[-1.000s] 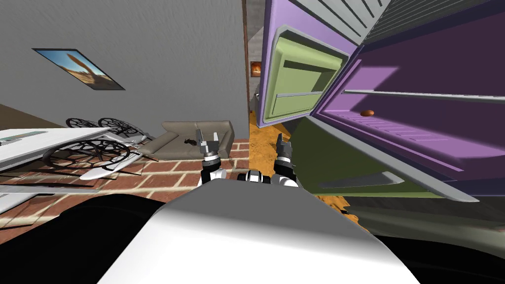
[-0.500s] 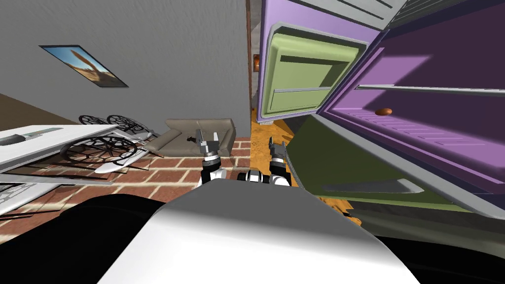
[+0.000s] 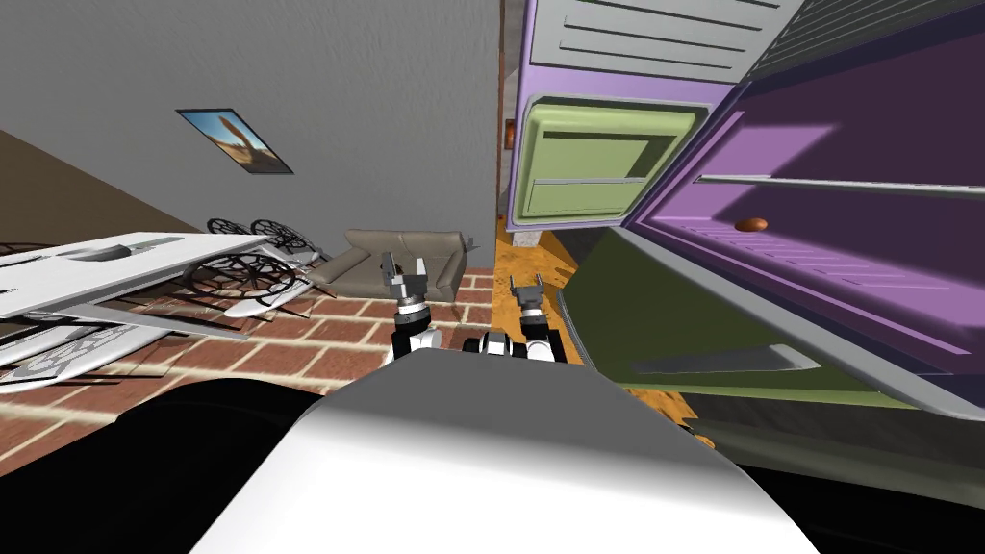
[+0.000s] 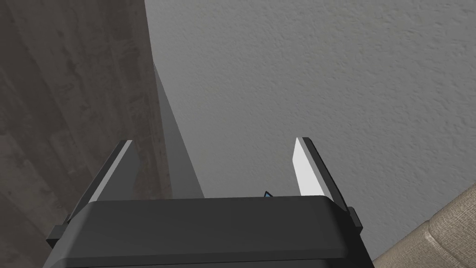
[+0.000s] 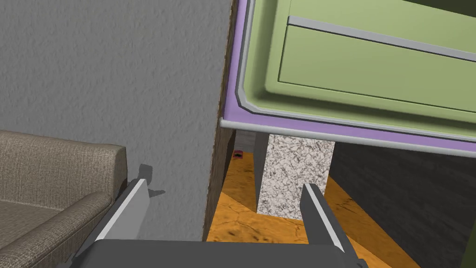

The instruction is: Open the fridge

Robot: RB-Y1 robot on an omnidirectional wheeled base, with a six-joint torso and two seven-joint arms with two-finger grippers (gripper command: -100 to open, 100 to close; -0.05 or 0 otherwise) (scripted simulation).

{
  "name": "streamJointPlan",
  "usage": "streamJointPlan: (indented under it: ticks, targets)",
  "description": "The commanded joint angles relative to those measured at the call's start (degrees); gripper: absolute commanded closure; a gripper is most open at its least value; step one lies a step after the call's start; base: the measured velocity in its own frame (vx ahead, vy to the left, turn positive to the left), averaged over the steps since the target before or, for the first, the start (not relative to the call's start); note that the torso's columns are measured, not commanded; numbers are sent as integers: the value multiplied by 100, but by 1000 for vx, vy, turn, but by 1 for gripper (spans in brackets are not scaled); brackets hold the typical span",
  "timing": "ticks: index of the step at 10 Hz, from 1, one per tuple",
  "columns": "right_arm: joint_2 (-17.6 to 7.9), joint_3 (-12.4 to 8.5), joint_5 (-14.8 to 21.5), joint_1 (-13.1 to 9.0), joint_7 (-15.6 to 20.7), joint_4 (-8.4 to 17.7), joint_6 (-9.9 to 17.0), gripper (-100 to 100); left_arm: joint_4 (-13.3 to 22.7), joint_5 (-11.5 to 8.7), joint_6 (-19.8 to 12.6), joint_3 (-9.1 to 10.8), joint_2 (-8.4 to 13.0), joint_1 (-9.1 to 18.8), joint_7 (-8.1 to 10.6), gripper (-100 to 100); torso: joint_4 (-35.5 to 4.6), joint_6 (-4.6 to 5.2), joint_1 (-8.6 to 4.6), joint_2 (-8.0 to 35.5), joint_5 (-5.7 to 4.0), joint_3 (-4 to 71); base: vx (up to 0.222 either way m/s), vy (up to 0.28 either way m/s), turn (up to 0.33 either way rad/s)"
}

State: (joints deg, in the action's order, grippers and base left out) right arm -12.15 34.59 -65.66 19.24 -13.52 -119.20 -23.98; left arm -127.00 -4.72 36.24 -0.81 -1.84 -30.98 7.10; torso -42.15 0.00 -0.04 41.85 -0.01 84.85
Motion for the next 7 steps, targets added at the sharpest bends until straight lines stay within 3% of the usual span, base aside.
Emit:
streamJointPlan:
  ticks: [1,2,3,4,7]
  targets:
    - [-290,46,423,-293,440,457,309,-100,0,0,0,0,0,0,0,0,-8,1,4,26,2,-17,-151,76,387]
    - [-473,46,582,-436,593,604,443,-100,0,0,-1,-2,-1,4,0,0,-25,-7,34,93,8,-56,-227,77,510]
    - [-679,46,766,-606,737,774,591,-100,0,0,-1,-2,-2,5,0,0,-33,-2,23,110,8,-71,-139,29,84]
    - [-707,46,932,-707,884,926,753,-100,0,0,-1,-1,-1,3,0,0,-21,7,-11,63,-1,-44,-57,8,-83]
    - [-707,46,1385,-707,1367,1428,800,-100,0,0,0,0,0,0,0,0,-2,1,-2,9,0,-6,11,-6,-4]
